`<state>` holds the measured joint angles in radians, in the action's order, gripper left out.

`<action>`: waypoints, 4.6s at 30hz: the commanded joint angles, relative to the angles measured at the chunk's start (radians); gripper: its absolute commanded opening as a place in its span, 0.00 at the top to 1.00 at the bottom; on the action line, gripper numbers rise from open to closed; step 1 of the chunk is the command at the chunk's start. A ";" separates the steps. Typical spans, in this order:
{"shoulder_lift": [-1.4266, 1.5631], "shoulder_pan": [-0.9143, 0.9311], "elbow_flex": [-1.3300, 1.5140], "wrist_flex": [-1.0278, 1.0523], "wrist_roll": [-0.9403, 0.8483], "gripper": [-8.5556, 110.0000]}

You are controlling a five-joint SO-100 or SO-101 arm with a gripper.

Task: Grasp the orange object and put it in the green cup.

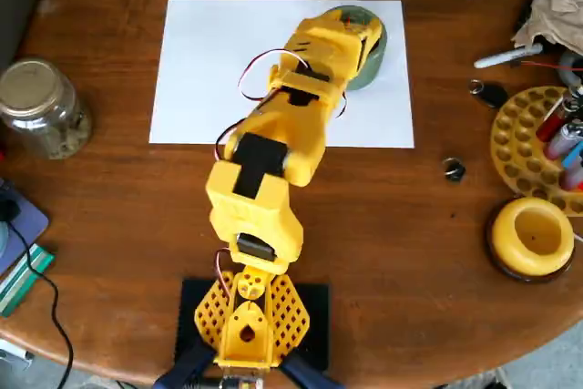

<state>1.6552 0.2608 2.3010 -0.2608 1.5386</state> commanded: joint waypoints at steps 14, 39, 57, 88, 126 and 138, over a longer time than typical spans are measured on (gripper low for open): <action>0.492 -0.061 -0.014 0.624 -0.364 0.93; 1.603 -0.307 0.796 1.312 -1.559 0.93; 1.605 -0.314 0.796 1.410 -1.552 0.93; 1.605 -0.314 0.796 1.410 -1.552 0.93; 1.605 -0.314 0.796 1.410 -1.552 0.93; 1.605 -0.314 0.796 1.410 -1.552 0.93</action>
<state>3.2612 -0.0598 3.0986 1.1428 -0.0138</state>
